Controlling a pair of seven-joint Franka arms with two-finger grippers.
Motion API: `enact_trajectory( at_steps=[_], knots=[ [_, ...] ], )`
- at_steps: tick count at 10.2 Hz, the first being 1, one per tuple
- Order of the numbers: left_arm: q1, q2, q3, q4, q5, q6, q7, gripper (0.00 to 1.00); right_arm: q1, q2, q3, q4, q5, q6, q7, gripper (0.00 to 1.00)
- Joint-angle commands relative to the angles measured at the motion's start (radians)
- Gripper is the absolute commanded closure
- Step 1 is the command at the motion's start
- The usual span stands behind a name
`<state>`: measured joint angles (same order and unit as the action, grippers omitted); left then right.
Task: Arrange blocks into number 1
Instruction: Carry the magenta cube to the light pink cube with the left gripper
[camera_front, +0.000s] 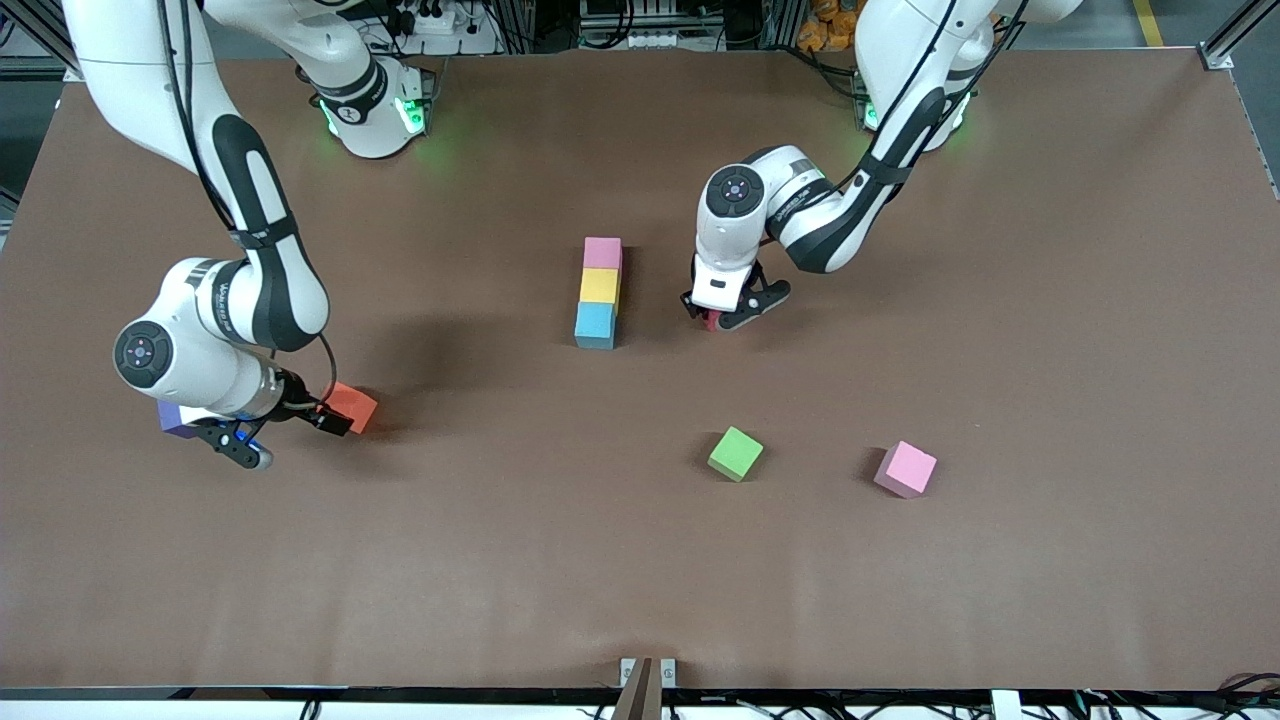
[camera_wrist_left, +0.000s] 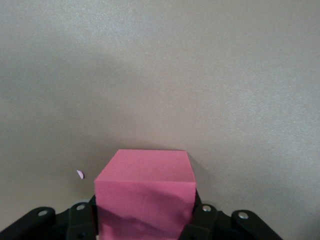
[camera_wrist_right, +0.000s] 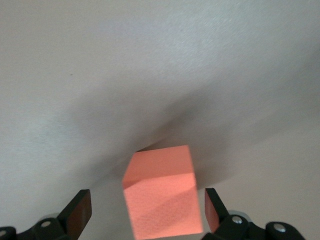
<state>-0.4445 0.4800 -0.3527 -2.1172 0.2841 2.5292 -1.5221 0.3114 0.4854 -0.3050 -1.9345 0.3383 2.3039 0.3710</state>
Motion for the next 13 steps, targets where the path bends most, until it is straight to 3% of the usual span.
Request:
enact_trajectory(
  at_steps=[1,4,7,11,13],
  knots=[
    [-0.006,-0.032,-0.017,0.003,0.030,0.000,-0.029,1.00,0.032,0.033,-0.028,0.026,0.059,-0.009,-0.009,0.00],
    [-0.006,-0.082,-0.092,0.005,0.030,-0.056,-0.032,1.00,0.026,0.029,-0.031,0.000,0.059,-0.012,-0.096,0.00],
    [-0.005,-0.126,-0.216,0.011,0.015,-0.139,-0.091,1.00,0.026,-0.010,-0.031,-0.029,0.057,-0.009,-0.101,0.00],
    [-0.032,-0.089,-0.359,0.049,0.013,-0.165,-0.153,1.00,0.026,-0.037,-0.031,-0.052,0.057,-0.009,-0.104,0.00],
    [-0.113,-0.017,-0.362,0.110,0.015,-0.171,-0.144,1.00,0.026,-0.037,-0.032,-0.076,0.053,-0.007,-0.183,0.00]
  ],
)
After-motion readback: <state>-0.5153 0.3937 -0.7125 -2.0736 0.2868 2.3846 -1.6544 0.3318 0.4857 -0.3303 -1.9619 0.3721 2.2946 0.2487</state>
